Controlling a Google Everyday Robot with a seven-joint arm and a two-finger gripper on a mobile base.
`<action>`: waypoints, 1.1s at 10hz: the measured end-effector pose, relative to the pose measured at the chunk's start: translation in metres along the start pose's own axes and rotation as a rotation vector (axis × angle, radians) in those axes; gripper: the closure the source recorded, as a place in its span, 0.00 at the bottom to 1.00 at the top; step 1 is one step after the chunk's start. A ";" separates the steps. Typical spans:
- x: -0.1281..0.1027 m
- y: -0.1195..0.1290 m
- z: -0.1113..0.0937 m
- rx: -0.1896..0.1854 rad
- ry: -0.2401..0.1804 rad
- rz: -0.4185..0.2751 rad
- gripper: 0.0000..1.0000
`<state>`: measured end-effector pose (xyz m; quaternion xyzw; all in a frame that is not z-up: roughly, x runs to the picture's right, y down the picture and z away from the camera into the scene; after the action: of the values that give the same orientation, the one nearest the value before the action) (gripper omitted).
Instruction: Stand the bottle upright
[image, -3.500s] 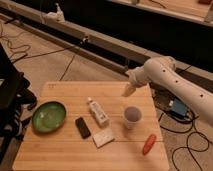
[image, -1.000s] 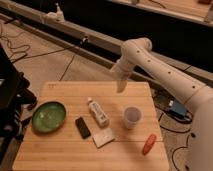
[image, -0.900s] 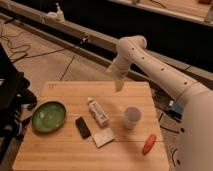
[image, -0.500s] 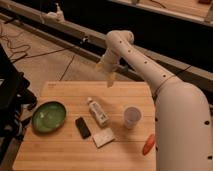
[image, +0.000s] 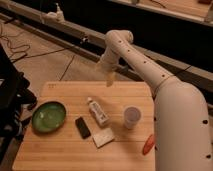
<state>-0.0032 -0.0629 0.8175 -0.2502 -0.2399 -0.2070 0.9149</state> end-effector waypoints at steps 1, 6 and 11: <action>-0.009 0.004 0.000 -0.010 -0.025 -0.068 0.20; -0.024 0.025 -0.006 -0.043 -0.075 -0.259 0.20; -0.020 0.023 -0.004 -0.042 -0.035 -0.299 0.20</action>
<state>-0.0066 -0.0421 0.7953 -0.2346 -0.2860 -0.3415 0.8640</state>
